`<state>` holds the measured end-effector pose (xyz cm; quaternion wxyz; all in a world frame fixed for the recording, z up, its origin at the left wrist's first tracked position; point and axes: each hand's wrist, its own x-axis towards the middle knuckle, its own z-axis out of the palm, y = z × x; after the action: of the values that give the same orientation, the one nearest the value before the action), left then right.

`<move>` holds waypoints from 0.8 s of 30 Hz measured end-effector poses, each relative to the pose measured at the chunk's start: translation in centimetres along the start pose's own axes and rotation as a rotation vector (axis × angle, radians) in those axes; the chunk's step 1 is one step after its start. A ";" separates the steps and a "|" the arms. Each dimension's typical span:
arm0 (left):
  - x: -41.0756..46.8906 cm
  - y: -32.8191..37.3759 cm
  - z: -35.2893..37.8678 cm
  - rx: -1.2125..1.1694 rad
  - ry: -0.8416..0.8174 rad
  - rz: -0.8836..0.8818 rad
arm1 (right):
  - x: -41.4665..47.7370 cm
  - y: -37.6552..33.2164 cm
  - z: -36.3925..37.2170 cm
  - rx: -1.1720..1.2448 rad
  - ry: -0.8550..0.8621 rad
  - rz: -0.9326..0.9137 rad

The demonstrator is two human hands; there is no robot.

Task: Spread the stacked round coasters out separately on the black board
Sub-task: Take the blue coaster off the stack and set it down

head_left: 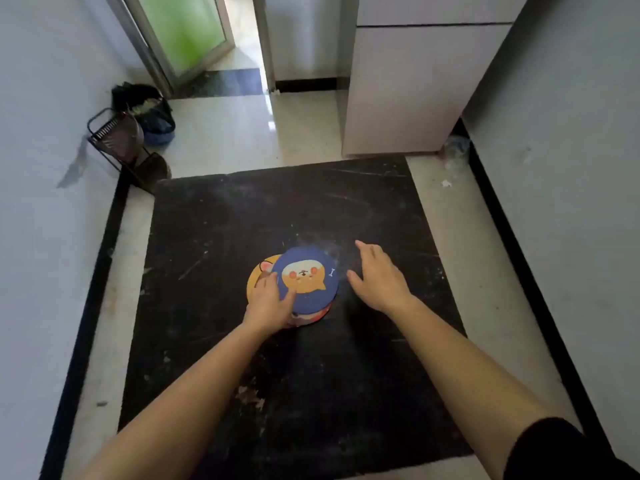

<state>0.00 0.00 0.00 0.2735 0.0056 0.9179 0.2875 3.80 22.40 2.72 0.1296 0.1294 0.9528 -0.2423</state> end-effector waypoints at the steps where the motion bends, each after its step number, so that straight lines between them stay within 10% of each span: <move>1: 1.2 -0.3 0.1 -0.026 0.004 -0.008 | 1.1 -0.4 1.0 0.050 -0.035 0.045; 14: 3.2 -1.8 1.6 -0.309 0.078 -0.144 | 4.2 -1.7 7.4 0.354 -0.146 0.377; 24: -0.5 -1.1 -0.3 -0.483 0.131 -0.163 | -0.8 -2.2 3.3 0.460 -0.052 0.092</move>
<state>0.45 -1.14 -0.06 0.2291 -0.1525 0.8359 0.4749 4.48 18.74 1.17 0.1323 0.1923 0.8619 -0.4502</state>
